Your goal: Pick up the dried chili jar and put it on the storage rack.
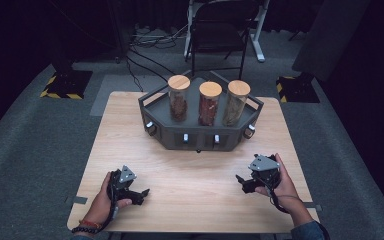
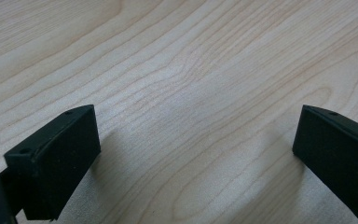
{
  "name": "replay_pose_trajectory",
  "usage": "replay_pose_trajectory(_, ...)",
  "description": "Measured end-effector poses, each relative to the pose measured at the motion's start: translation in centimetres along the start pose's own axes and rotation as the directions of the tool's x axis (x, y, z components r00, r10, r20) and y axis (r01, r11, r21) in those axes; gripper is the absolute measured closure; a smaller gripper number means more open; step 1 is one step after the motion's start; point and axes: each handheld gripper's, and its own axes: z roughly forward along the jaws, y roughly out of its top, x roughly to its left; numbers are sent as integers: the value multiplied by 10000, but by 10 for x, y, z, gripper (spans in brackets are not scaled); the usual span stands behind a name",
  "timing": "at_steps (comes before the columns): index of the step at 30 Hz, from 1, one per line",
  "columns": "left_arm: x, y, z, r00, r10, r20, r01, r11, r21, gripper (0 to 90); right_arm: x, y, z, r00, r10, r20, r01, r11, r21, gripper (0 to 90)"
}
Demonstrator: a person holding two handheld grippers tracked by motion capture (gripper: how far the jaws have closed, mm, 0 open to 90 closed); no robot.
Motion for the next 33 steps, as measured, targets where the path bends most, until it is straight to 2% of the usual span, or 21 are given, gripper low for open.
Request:
replay_pose_trajectory(13,0,0,0,10000,0,-2,0,10000,6,5,1,-33,7,9994,329,-125,-322,9980,551,19)
replay_pose_trajectory(22,0,0,0,10000,-2,-4,2,10000,4,5,4,-49,7,9981,554,-287,-533,9961,699,19)
replay_pose_trajectory(33,0,0,0,10000,-3,-1,3,10000,6,5,9,-71,6,9932,1053,-507,-1003,9907,921,18)
